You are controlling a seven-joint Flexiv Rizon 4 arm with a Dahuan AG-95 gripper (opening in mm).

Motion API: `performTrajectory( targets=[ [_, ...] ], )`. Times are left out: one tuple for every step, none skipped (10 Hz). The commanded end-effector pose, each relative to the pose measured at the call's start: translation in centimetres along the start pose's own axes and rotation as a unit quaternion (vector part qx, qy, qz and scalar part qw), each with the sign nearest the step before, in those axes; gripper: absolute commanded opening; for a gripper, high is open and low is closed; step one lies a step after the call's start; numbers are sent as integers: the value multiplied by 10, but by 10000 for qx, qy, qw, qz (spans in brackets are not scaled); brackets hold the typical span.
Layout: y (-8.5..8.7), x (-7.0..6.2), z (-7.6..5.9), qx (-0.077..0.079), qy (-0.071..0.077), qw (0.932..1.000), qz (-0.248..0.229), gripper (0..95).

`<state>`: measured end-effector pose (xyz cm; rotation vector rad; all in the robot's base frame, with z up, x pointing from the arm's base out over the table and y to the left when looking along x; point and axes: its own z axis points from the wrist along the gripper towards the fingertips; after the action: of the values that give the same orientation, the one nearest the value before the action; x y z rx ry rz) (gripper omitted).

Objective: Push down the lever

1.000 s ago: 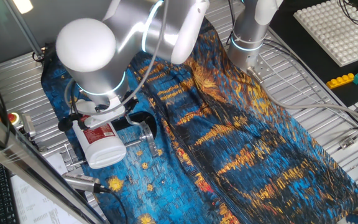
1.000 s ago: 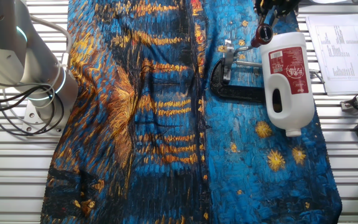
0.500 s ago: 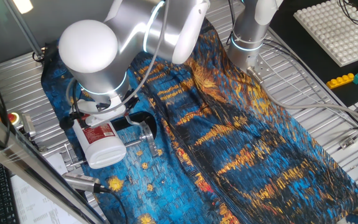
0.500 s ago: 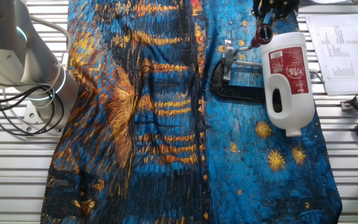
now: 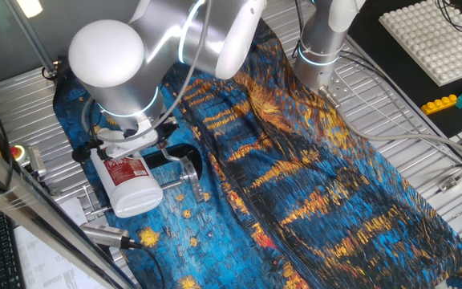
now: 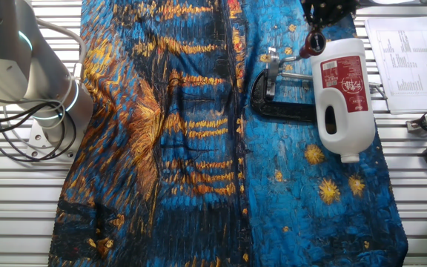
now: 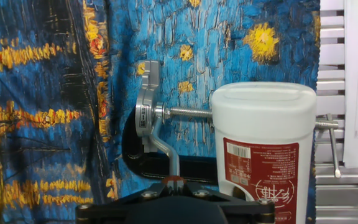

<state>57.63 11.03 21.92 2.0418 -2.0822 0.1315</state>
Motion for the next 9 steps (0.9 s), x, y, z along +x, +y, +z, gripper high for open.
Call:
performTrajectory(
  targets=[
    [-3,4,5,52,-1,10000,-7,0],
    [-3,7,6,60,-2,10000,-15,0],
    [-1,11,7,74,-1,10000,-42,0],
    [0,14,8,86,1,9999,-87,0],
    [1,17,9,100,15,9999,-103,0],
    [0,23,13,144,1,9998,-148,0],
    [-2,25,16,166,-6,9997,-163,0],
    [-3,26,18,179,-22,9997,-144,0],
    [-4,26,19,200,-9,9997,-139,0]
  ],
)
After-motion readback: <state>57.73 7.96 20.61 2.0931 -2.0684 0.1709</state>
